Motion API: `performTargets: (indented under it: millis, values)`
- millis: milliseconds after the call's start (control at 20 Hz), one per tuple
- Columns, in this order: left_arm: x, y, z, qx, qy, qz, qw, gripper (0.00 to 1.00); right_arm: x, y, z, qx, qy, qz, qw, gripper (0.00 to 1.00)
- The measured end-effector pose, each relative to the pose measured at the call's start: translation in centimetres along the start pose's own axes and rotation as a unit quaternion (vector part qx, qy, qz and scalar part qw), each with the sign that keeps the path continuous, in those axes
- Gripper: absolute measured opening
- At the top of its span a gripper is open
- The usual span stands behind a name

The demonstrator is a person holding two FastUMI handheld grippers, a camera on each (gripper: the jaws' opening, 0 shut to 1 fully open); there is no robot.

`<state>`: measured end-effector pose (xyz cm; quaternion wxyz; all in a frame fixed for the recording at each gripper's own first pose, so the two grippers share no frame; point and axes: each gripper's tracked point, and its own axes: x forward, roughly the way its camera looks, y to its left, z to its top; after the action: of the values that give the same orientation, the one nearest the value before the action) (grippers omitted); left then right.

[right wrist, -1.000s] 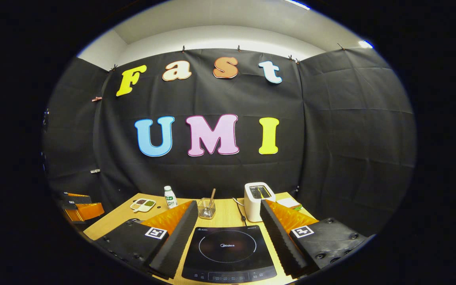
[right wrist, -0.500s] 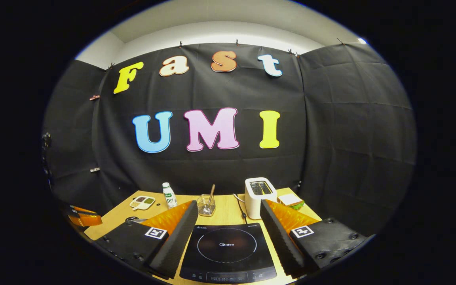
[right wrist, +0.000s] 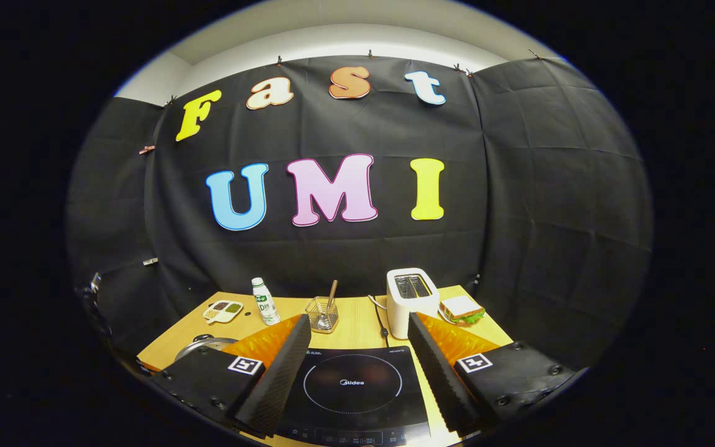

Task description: First push the handle of the pot to place it horizontally, then grasp the pot with both hands and set it on the induction cooktop.

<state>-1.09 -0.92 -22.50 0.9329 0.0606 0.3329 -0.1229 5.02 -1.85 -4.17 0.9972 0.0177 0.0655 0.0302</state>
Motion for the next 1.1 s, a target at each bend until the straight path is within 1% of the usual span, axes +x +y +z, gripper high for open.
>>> performTargets:
  millis: [200,500,750,800,850,900,1100]
  values:
    - [2.8,-0.8,-3.4,0.01,0.049,-0.018,0.999,0.05,0.6,-0.2,-0.8,0.001,0.01,0.012,1.0,0.98]
    - [6.6,-1.9,-5.6,0.007,0.099,-0.026,0.995,0.05,1.0,-0.8,-1.2,-0.011,0.014,0.026,1.0,0.98]
    - [8.8,-3.6,-4.8,0.013,0.105,-0.036,0.994,0.05,1.7,-2.5,-0.9,-0.008,0.013,0.018,1.0,0.98]
    - [9.1,-3.9,-4.7,0.015,0.105,-0.037,0.994,0.05,1.8,-2.8,-0.8,-0.007,0.013,0.017,1.0,0.95]
    - [9.3,-4.1,-4.7,0.016,0.107,-0.036,0.993,0.05,1.8,-2.9,-0.9,-0.006,0.013,0.016,1.0,0.98]
    - [9.6,-4.3,-4.6,0.016,0.107,-0.034,0.994,0.05,1.9,-3.2,-0.9,-0.006,0.013,0.016,1.0,0.98]
    - [10.4,-4.8,-3.8,-0.004,0.104,-0.034,0.994,0.05,2.2,-3.8,-0.9,-0.007,0.013,0.015,1.0,0.98]
